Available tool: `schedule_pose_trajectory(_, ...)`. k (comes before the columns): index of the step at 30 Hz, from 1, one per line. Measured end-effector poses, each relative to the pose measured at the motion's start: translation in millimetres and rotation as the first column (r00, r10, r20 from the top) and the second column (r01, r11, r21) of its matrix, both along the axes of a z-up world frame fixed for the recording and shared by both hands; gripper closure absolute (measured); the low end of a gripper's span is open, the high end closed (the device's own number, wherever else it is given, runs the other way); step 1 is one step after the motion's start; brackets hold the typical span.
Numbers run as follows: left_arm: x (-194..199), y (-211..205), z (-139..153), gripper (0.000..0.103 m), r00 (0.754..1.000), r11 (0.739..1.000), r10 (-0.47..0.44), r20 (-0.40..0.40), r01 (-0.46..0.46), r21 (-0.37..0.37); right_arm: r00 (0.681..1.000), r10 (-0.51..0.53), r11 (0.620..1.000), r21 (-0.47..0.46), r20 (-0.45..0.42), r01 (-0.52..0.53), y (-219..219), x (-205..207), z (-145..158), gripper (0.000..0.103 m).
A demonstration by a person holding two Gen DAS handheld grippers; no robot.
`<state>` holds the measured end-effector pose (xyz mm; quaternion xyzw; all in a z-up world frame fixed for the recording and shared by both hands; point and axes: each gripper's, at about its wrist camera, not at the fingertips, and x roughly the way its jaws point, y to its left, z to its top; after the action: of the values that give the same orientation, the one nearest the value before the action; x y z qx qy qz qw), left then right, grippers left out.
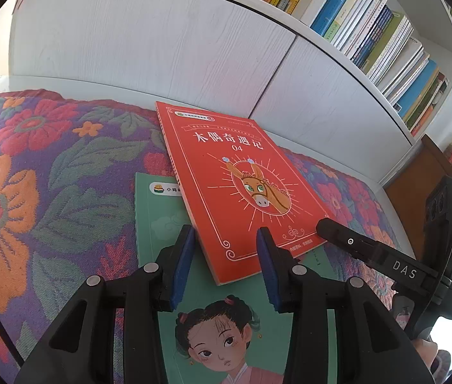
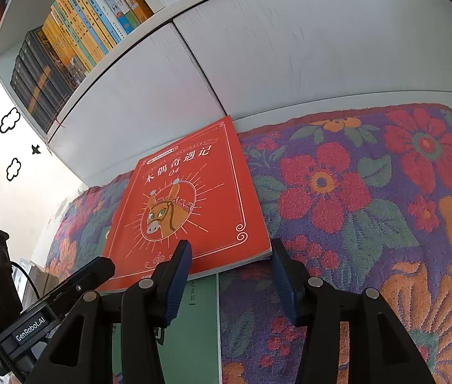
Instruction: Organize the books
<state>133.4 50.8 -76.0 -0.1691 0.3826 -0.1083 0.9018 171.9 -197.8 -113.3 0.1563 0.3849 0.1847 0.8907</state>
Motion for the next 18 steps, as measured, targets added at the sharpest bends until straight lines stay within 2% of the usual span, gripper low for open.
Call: schedule_pose_trajectory(18,1.2,-2.3,-0.1,0.064,1.0,1.0,-0.004,0.004,0.004,0.026,1.0,0.003,1.0,-0.016,0.007,-0.003,3.3,-0.3,2.1,0.052)
